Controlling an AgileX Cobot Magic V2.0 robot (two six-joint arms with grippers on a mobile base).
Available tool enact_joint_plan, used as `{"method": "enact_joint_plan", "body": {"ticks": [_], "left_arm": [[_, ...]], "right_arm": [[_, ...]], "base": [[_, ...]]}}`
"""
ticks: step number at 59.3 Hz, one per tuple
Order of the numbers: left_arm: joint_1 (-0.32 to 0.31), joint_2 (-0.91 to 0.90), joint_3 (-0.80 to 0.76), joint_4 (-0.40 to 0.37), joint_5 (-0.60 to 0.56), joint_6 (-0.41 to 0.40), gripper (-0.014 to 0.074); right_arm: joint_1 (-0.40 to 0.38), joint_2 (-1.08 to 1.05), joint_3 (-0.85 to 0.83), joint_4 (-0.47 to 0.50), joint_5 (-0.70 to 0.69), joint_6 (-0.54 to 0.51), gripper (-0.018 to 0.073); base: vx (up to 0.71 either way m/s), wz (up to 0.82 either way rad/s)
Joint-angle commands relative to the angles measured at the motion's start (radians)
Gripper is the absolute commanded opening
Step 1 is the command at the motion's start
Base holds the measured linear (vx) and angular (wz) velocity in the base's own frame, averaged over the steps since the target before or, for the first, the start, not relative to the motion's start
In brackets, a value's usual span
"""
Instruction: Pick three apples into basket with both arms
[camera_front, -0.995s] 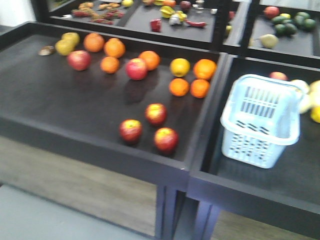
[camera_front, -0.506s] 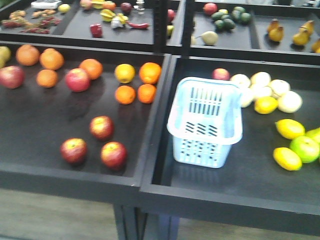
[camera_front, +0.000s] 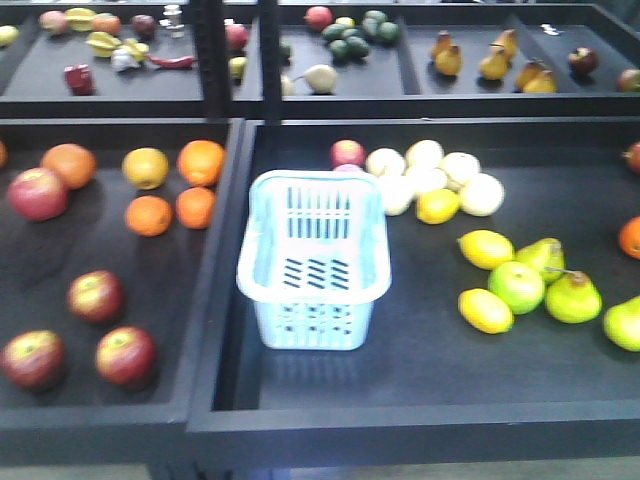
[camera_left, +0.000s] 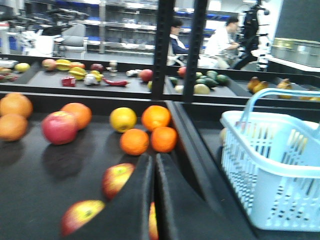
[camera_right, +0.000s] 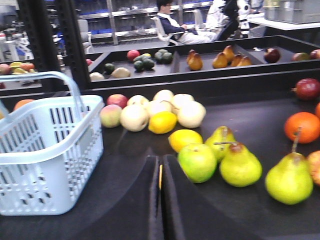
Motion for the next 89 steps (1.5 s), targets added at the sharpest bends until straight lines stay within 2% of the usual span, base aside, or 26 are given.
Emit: {"method": "enact_joint_plan", "body": {"ticks": [1, 28, 89], "left_arm": [[0.004, -0.002, -0.026, -0.002, -0.068, -0.006, -0.0006], [0.004, -0.002, -0.026, -0.002, -0.068, -0.006, -0.0006], [0.004, -0.002, -0.026, -0.002, -0.068, -0.006, -0.0006]], "right_arm": [[-0.006, 0.012, 0.004, -0.013, -0.079, -0.011, -0.0005], [-0.006, 0.012, 0.004, -0.013, -0.079, -0.011, -0.0005], [-0.006, 0.012, 0.004, -0.013, -0.079, -0.011, -0.0005]], "base": [[0.09, -0.35], [0.12, -0.18], [0.10, 0.09]]}}
